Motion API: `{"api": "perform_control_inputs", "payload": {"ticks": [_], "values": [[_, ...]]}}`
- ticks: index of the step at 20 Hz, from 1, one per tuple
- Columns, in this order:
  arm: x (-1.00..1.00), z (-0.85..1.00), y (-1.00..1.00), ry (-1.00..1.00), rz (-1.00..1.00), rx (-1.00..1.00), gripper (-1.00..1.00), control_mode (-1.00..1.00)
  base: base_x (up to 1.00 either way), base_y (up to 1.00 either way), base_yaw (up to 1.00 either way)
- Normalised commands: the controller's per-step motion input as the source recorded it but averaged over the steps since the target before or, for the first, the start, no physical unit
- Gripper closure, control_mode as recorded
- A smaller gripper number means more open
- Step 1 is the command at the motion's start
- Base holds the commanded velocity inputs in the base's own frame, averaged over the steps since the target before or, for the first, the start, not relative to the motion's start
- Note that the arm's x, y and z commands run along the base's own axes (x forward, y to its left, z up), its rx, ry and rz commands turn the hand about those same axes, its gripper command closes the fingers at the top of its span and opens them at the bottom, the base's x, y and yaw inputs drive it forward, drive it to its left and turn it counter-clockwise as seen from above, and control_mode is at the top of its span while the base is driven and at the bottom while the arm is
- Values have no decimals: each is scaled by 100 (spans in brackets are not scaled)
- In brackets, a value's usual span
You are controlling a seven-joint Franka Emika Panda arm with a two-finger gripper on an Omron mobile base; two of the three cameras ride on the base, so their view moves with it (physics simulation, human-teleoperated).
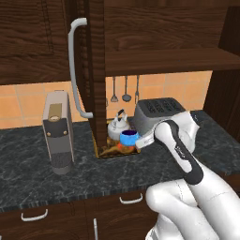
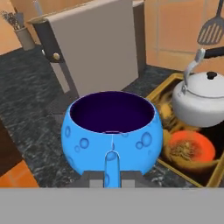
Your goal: Pick the kettle from the counter and place it on the tray. Then pick the mug from the cabinet and place it on the tray. Then close the cabinet doors.
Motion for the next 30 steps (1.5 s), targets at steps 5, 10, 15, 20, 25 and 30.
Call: {"api": "perform_control_inputs", "payload": {"ticks": [5, 10, 15, 20, 25, 30], "values": [[50, -34, 11, 24, 0, 0, 100, -100, 0, 0, 0], [48, -31, 8, 13, 0, 0, 100, -100, 0, 0, 0], [30, -27, 0, 0, 0, -10, 100, -100, 0, 0, 0], [14, -37, 7, -2, -4, -17, 100, -100, 0, 0, 0], [18, -26, 14, -8, -7, -8, 100, -100, 0, 0, 0], [15, -16, 15, -8, -4, 0, 100, -100, 0, 0, 0]]}}
